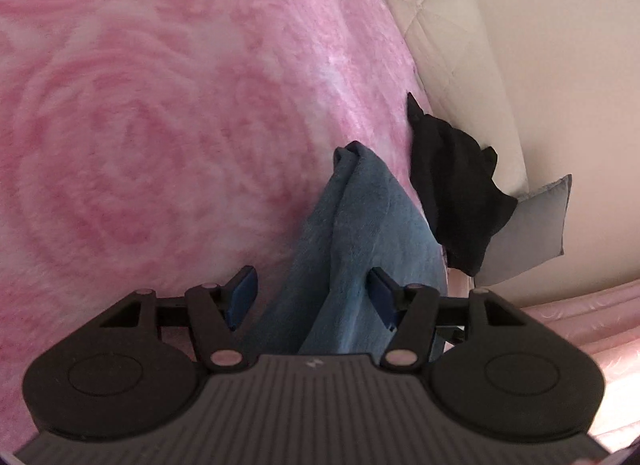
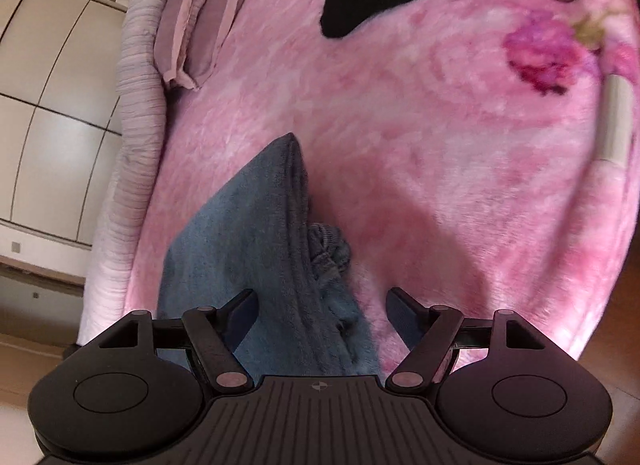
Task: Fold clothes
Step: 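Grasp the folded jeans edges with both grippers, then lift the folded jeans with both grippers and carry them toward the towel stack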
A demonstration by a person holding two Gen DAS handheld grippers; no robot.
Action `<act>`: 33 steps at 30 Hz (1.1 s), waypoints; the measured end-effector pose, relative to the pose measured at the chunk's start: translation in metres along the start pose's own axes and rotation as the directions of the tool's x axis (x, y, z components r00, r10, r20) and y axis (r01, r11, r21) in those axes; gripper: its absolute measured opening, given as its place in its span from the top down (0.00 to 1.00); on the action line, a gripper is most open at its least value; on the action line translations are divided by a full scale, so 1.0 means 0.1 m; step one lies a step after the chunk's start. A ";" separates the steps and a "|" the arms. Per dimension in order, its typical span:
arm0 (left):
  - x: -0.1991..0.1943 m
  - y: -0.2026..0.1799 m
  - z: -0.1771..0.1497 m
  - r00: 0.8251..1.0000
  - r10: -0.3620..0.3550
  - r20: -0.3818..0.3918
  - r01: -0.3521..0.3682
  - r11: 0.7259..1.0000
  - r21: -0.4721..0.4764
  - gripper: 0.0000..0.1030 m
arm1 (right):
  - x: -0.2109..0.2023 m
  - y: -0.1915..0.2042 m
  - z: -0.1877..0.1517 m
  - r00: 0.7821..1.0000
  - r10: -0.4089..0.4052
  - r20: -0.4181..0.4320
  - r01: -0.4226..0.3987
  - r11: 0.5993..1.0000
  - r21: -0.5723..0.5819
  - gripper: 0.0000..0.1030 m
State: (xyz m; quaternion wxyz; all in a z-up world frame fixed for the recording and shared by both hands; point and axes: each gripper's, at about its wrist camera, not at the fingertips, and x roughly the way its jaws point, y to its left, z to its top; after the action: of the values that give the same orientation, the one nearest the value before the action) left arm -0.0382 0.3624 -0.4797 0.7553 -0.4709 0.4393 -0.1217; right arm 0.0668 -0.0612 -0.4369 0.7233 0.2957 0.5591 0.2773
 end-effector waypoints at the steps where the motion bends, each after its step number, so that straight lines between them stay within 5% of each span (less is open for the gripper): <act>1: 0.03 -0.01 0.01 1.000 -0.006 -0.010 0.006 1.000 0.001 0.46 | 0.02 -0.01 0.01 1.000 0.012 -0.008 -0.012 1.000 0.001 0.28; 7: 0.29 -0.11 0.00 0.996 -0.048 -0.080 0.048 0.999 0.006 0.54 | 0.13 -0.03 0.08 0.996 0.070 -0.050 -0.070 0.997 -0.010 0.30; 11: 0.30 -0.12 -0.05 0.997 -0.046 -0.063 0.047 0.999 0.018 0.55 | 0.16 -0.07 0.11 0.992 0.103 -0.069 -0.104 0.995 -0.014 0.43; 16: 0.31 -0.15 -0.12 0.998 -0.040 -0.043 0.041 0.999 0.016 0.56 | 0.25 -0.09 0.14 0.983 0.157 -0.095 -0.158 0.987 0.002 0.45; 21: 0.20 -0.23 -0.23 1.000 -0.025 0.007 0.025 0.999 0.024 0.67 | 0.32 -0.03 0.16 0.971 0.205 -0.126 -0.204 0.979 0.025 0.69; 28: -0.61 -0.49 -0.60 0.986 0.008 0.166 -0.003 1.000 -0.029 0.69 | 0.18 0.38 0.14 0.941 0.269 -0.205 -0.271 0.962 0.018 0.70; 33: -1.68 -0.78 -1.09 0.931 0.098 0.351 -0.054 0.990 -0.132 0.69 | 0.11 1.08 0.03 0.884 0.325 -0.334 -0.354 0.935 -0.027 0.70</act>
State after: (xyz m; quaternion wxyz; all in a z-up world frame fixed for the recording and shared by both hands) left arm -0.2036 0.3558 -0.3425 0.7969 -0.5124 0.3194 0.0216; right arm 0.0645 0.0192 -0.3636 0.5736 0.3076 0.5973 0.4685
